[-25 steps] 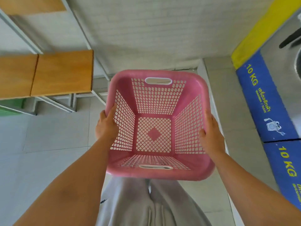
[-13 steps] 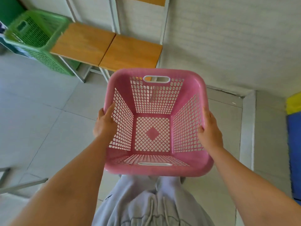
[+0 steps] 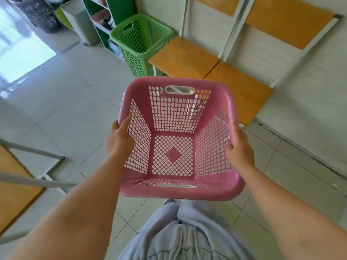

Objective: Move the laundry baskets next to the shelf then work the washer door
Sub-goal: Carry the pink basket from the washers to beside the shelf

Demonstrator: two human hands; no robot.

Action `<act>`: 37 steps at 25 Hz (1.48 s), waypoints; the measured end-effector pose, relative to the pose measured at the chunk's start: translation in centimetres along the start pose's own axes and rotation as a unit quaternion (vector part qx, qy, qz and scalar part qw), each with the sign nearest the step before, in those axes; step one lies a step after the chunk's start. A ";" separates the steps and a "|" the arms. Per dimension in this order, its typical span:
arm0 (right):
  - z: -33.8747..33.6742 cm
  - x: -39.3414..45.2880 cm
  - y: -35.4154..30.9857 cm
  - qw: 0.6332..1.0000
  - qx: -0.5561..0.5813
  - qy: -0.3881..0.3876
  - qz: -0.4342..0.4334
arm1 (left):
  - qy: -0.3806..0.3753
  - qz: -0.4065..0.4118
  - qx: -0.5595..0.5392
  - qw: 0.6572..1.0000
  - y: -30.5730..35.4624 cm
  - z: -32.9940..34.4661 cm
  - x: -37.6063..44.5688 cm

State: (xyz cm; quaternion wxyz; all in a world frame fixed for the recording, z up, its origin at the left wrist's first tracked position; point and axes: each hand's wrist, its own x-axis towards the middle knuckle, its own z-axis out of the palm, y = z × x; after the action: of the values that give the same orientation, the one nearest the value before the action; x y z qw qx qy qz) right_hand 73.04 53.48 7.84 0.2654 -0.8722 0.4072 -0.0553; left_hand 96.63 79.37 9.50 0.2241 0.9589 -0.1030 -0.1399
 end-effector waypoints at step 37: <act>15.2 53.6 -49.2 0.945 0.116 0.306 0.011 | 0.231 0.217 -0.081 0.945 5.4 -26.0 74.3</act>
State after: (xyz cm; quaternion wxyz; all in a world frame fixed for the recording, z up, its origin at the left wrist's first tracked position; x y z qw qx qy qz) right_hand 146.81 46.19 13.44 0.2281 -0.7720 0.4692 -0.3632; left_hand 173.94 65.72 17.81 0.3433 0.8980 -0.2426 0.1299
